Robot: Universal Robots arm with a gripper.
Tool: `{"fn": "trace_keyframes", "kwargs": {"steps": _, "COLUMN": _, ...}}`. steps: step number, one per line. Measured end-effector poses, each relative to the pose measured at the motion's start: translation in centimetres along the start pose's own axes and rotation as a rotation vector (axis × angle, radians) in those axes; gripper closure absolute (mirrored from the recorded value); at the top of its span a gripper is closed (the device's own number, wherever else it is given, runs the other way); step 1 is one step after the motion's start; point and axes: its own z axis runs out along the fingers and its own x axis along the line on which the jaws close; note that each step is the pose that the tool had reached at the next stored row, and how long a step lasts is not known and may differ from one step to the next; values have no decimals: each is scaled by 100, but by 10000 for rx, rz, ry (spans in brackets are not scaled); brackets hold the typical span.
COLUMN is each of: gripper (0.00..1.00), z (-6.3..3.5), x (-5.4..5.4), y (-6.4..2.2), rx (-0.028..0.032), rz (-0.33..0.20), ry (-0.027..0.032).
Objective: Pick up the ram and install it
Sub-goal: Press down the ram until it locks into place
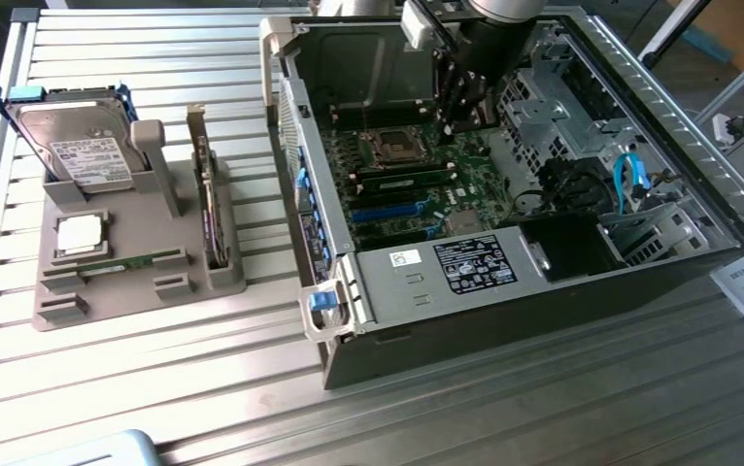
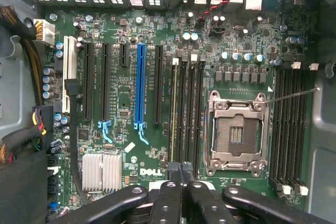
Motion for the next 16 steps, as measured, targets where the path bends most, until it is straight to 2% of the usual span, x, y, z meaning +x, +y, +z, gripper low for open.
{"fn": "trace_keyframes", "kwargs": {"steps": 11, "gripper": 90, "z": 2, "x": 3, "y": -7, "rx": 1, "rz": 5, "ry": 3}}
{"fn": "trace_keyframes", "kwargs": {"steps": 13, "gripper": 90, "z": 10, "x": 9, "y": -26, "rx": 0, "rz": 24, "ry": 3}}
{"fn": "trace_keyframes", "kwargs": {"steps": 16, "gripper": 90, "z": 34, "x": 19, "y": -127, "rx": 1, "rz": 37, "ry": 4}}
